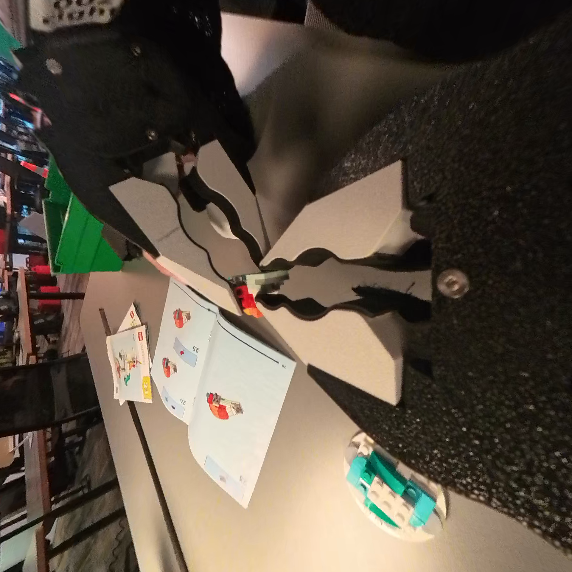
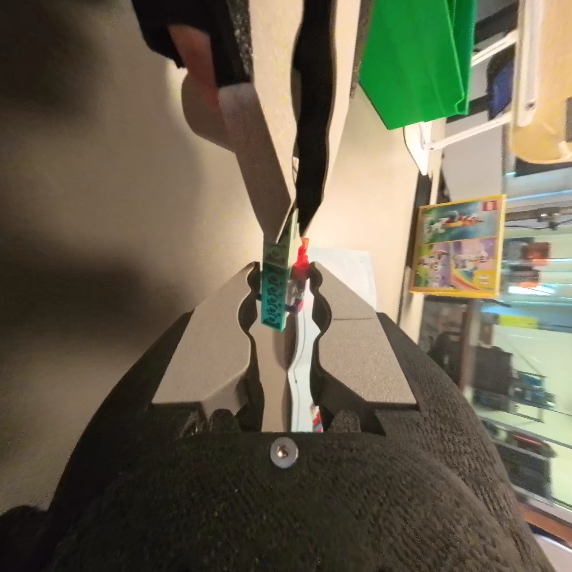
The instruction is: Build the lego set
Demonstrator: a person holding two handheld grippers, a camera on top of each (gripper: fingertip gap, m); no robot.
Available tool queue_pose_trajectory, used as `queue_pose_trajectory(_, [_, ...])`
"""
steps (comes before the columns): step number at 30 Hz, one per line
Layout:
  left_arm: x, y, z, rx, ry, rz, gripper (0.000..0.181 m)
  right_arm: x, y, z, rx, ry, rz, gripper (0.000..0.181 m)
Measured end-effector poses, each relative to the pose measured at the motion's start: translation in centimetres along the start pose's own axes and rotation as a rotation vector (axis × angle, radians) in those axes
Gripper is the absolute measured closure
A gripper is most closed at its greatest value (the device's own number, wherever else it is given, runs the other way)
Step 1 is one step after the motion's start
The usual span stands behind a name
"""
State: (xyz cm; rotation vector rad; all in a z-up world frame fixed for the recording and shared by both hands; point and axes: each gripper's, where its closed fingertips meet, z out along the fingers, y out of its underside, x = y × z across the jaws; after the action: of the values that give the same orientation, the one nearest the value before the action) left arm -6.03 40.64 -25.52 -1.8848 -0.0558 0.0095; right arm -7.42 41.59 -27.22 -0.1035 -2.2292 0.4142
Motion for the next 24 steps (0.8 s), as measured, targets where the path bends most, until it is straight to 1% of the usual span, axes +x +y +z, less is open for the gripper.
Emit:
queue_pose_trajectory(2, [-0.2, -0.1, -0.2, 0.0, -0.023, 0.065, 0.17, 0.3, -0.3, -0.1, 0.011, 0.044, -0.033, 0.151])
queue_pose_trajectory(3, [-0.2, -0.4, -0.4, 0.017, -0.023, 0.093, 0.171, 0.5, -1.0, -0.4, 0.068, 0.057, -0.009, 0.144])
queue_pose_trajectory(5, [-0.3, -0.4, -0.8, 0.005, -0.036, 0.192, 0.171, 1.0, -2.4, -1.7, 0.206, 0.0, 0.181, 0.118])
queue_pose_trajectory(6, [-0.2, -0.4, -1.1, 0.001, -0.024, 0.255, 0.171, 1.2, -2.7, -2.4, 0.257, -0.059, 0.284, 0.109])
queue_pose_trajectory(7, [0.1, -0.6, -1.4, 0.009, -0.008, 0.314, 0.171, 1.6, -2.8, -3.1, 0.298, -0.098, 0.362, 0.106])
queue_pose_trajectory(9, [1.0, -0.9, -1.9, 0.039, 0.04, 0.426, 0.171, 1.7, -2.6, -4.0, 0.329, -0.167, 0.408, 0.109])
queue_pose_trajectory(11, [2.3, -1.4, -2.3, 0.081, 0.096, 0.541, 0.171, 0.7, -2.2, -4.1, 0.286, -0.24, 0.387, 0.112])
queue_pose_trajectory(12, [3.0, -1.5, -2.4, 0.097, 0.125, 0.593, 0.171, 0.0, -2.1, -4.1, 0.269, -0.279, 0.363, 0.119])
queue_pose_trajectory(14, [4.3, -1.7, -2.5, 0.124, 0.168, 0.659, 0.171, -1.4, -2.2, -4.3, 0.27, -0.34, 0.331, 0.141])
queue_pose_trajectory(15, [4.5, -1.6, -2.3, 0.126, 0.174, 0.665, 0.171, -1.9, -2.3, -4.5, 0.279, -0.366, 0.338, 0.151])
queue_pose_trajectory(16, [4.6, -1.5, -2.1, 0.121, 0.185, 0.642, 0.17, -2.2, -2.1, -4.6, 0.276, -0.37, 0.356, 0.151])
queue_pose_trajectory(18, [4.4, -1.9, -1.6, 0.14, 0.164, 0.537, 0.169, -2.1, -1.0, -4.6, 0.263, -0.331, 0.392, 0.151])
queue_pose_trajectory(20, [3.7, -2.1, -1.3, 0.149, 0.13, 0.468, 0.16, -1.8, 1.4, -3.8, 0.165, -0.205, 0.341, 0.151])
queue_pose_trajectory(22, [3.1, -2.2, -1.2, 0.152, 0.119, 0.417, 0.158, -1.5, 3.4, -3.1, 0.051, -0.051, 0.195, 0.151])
queue_pose_trajectory(24, [2.2, -2.1, -1.0, 0.137, 0.091, 0.388, 0.159, -1.6, 4.6, -2.5, -0.054, 0.06, -0.021, 0.151])
